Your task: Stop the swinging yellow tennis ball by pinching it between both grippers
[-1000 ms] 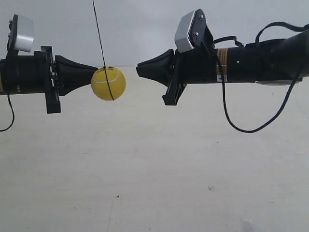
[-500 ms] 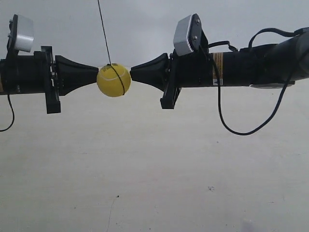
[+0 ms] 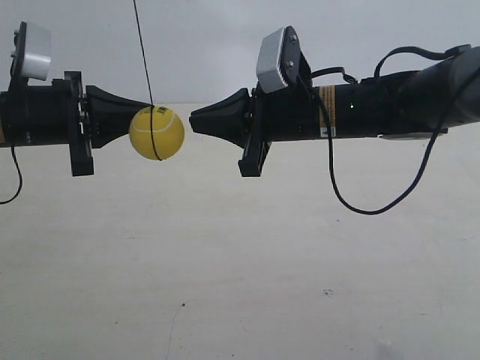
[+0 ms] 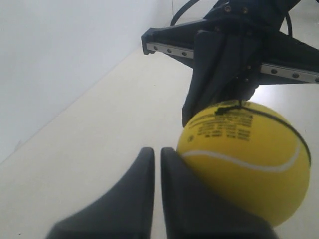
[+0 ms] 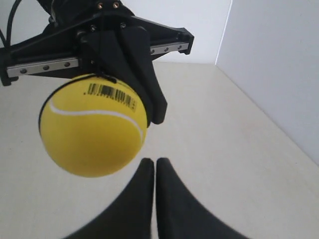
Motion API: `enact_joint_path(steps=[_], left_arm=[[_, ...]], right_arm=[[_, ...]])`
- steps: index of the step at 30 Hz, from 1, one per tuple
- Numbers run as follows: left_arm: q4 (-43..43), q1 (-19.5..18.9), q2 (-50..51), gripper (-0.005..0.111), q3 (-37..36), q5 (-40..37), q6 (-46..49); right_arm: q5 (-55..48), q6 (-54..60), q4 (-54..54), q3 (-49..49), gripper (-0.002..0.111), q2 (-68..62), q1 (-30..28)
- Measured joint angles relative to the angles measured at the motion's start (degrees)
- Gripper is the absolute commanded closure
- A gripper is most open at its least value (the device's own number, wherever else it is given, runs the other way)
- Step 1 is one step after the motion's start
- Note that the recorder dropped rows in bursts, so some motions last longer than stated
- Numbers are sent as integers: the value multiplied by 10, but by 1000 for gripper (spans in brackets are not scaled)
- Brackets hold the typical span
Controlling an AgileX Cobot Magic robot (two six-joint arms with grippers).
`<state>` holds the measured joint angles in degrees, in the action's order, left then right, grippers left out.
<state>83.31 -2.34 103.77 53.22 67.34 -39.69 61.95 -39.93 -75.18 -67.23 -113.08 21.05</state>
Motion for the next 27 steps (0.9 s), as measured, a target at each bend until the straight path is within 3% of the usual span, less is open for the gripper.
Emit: enact_joint_path(steps=[27], left_arm=[[2, 0, 0, 102, 0, 1, -1]], right_arm=[[-7, -1, 0, 0, 108, 0, 0]])
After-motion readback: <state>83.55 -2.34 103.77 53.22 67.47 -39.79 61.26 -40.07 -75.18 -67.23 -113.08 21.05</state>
